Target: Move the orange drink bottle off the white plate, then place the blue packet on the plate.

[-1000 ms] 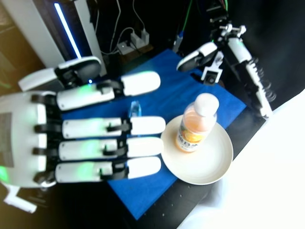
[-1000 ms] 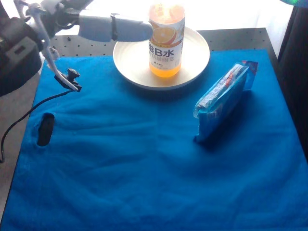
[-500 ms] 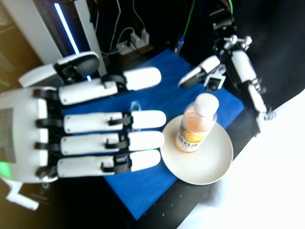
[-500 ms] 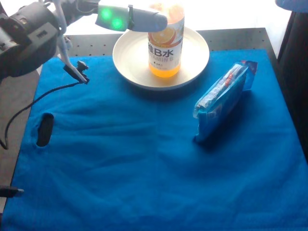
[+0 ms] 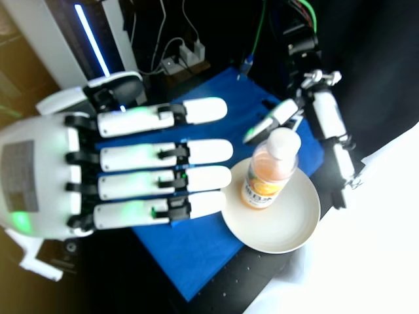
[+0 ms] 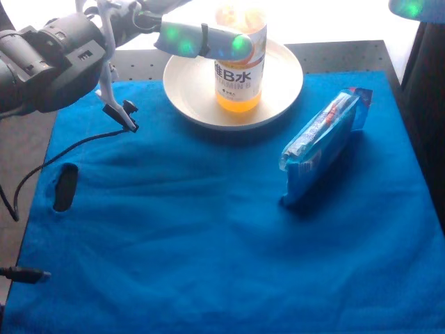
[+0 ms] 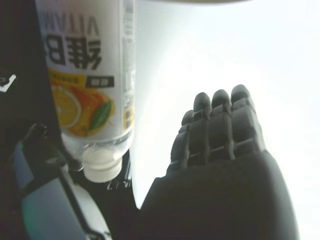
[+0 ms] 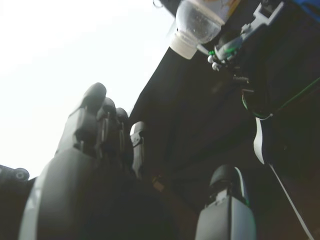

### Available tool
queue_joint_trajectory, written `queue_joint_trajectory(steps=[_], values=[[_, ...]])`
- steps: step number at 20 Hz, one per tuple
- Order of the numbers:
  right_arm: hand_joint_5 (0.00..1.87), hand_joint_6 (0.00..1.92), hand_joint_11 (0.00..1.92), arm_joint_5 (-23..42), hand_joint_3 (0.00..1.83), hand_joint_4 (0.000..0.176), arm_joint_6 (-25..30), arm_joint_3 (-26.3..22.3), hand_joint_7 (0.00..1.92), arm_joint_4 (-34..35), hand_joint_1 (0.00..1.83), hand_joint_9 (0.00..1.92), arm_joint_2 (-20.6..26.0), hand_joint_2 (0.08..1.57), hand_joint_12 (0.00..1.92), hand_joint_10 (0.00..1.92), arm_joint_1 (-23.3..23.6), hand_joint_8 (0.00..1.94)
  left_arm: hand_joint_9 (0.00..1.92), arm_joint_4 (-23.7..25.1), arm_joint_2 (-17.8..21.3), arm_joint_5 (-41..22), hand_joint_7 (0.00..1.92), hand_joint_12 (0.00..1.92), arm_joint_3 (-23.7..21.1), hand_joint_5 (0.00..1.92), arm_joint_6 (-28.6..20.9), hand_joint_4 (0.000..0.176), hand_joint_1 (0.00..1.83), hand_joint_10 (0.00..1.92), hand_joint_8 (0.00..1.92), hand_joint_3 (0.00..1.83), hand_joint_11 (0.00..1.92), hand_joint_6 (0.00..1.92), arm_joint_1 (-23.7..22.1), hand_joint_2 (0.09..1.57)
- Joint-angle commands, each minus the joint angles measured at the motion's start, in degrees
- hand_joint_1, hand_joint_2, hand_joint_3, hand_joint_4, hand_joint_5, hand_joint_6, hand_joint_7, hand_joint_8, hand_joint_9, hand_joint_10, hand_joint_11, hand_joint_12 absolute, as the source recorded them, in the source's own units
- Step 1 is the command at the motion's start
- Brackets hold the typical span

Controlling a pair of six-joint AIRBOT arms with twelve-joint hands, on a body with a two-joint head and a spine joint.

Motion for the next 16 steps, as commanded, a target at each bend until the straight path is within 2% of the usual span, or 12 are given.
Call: queue_joint_trajectory(steps=[1, 3, 4, 5, 6, 7, 10, 11, 13, 14, 15, 16], values=[[0.21, 0.0, 0.0, 6.1, 0.0, 0.102, 0.5, 0.0, 0.19, 3.2, 0.45, 0.16, 0.0, 0.9, 0.61, 0.0, 0.6, 0.0, 0.05, -1.3, -0.2, -6.2, 0.15, 0.0, 0.3, 0.0, -0.8, 0.051, 0.63, 0.0, 0.0, 0.0, 0.0, 0.0, -0.7, 0.6], [0.21, 0.0, 0.0, 6.1, 0.0, 0.099, 0.5, 0.0, 0.17, 3.2, 0.43, 0.17, -0.1, 0.9, 0.65, 0.0, 0.6, 0.0, 0.15, -0.7, -0.5, -6.4, 0.18, 0.05, 0.3, 0.0, -1.5, 0.049, 0.61, 0.01, 0.0, 0.0, 0.09, 0.0, -0.7, 0.58], [0.22, 0.0, 0.0, 6.1, 0.0, 0.11, 0.5, 0.0, 0.19, 3.2, 0.45, 0.17, -0.2, 0.89, 0.63, 0.0, 0.6, 0.0, 0.16, -0.3, -0.6, -6.8, 0.18, 0.07, 0.3, 0.0, -2.4, 0.056, 0.6, 0.01, 0.0, 0.0, 0.1, 0.0, -0.6, 0.58], [0.22, 0.0, 0.0, 6.1, 0.0, 0.115, 0.5, 0.0, 0.18, 3.3, 0.44, 0.16, -0.3, 0.9, 0.61, 0.0, 0.7, 0.0, 0.16, 0.1, -0.8, -7.3, 0.19, 0.16, 0.3, 0.0, -3.1, 0.052, 0.59, 0.01, 0.0, 0.0, 0.01, 0.0, -0.5, 0.58], [0.22, 0.0, 0.0, 6.1, 0.0, 0.115, 0.5, 0.0, 0.18, 3.3, 0.44, 0.16, -0.3, 0.9, 0.61, 0.0, 0.7, 0.0, 0.16, 0.6, -1.1, -7.7, 0.19, 0.16, 0.3, 0.0, -4.0, 0.052, 0.59, 0.01, 0.0, 0.0, 0.01, 0.0, -0.3, 0.58], [0.23, 0.0, 0.0, 6.1, 0.0, 0.119, 0.5, 0.0, 0.18, 3.3, 0.44, 0.16, -0.4, 0.9, 0.62, 0.0, 0.7, 0.0, 0.12, 1.4, -1.6, -8.2, 0.2, 0.03, 0.6, 0.0, -5.1, 0.053, 0.6, 0.02, 0.0, 0.0, 0.0, 0.0, -0.2, 0.59], [0.24, 0.0, 0.0, 6.1, 0.0, 0.131, 0.5, 0.1, 0.18, 3.3, 0.44, 0.16, -0.5, 0.88, 0.62, 0.0, 0.8, 0.0, 0.11, 2.4, -2.5, -9.0, 0.2, 0.02, 1.3, 0.0, -7.2, 0.064, 0.6, 0.01, 0.01, 0.01, 0.04, 0.0, 0.0, 0.63], [0.24, 0.0, 0.0, 6.1, 0.01, 0.121, 0.5, 0.1, 0.18, 3.3, 0.43, 0.15, -0.6, 0.9, 0.61, 0.0, 0.8, 0.0, 0.18, 2.6, -2.6, -9.2, 0.23, 0.06, 1.4, 0.0, -7.6, 0.052, 0.59, 0.01, 0.0, 0.0, 0.1, 0.0, 0.1, 0.64], [0.25, 0.0, 0.0, 6.1, 0.0, 0.132, 0.5, 0.1, 0.17, 3.3, 0.45, 0.14, -0.6, 0.9, 0.62, 0.0, 0.9, 0.0, 0.2, 2.6, -2.7, -9.3, 0.28, 0.06, 1.4, 0.03, -7.7, 0.02, 0.59, 0.01, 0.01, 0.01, 0.08, 0.01, 0.1, 0.67], [0.25, 0.0, 0.0, 6.1, 0.0, 0.13, 0.5, 0.1, 0.16, 3.3, 0.45, 0.14, -0.6, 0.9, 0.62, 0.0, 0.9, 0.0, 0.24, 2.8, -2.7, -9.3, 0.32, 0.09, 1.4, 0.15, -7.9, 0.0, 0.63, 0.01, 0.01, 0.01, 0.14, 0.01, 0.1, 0.72], [0.24, 0.0, 0.0, 6.1, 0.01, 0.089, 0.5, 0.1, 0.17, 3.3, 0.44, 0.14, -0.7, 0.94, 0.65, 0.0, 0.9, 0.0, 0.41, 3.0, -2.7, -9.5, 0.46, 0.2, 1.4, 0.33, -8.3, 0.0, 0.71, 0.02, 0.01, 0.01, 0.3, 0.02, 0.1, 0.78], [0.26, 0.0, 0.0, 6.1, 0.0, 0.101, 0.5, 0.1, 0.2, 3.3, 0.45, 0.17, -0.8, 0.91, 0.7, 0.01, 0.9, 0.0, 0.74, 3.0, -2.7, -9.5, 0.59, 0.71, 1.4, 0.45, -8.4, 0.0, 0.77, 0.01, 0.02, 0.0, 0.45, 0.02, 0.2, 0.84]])
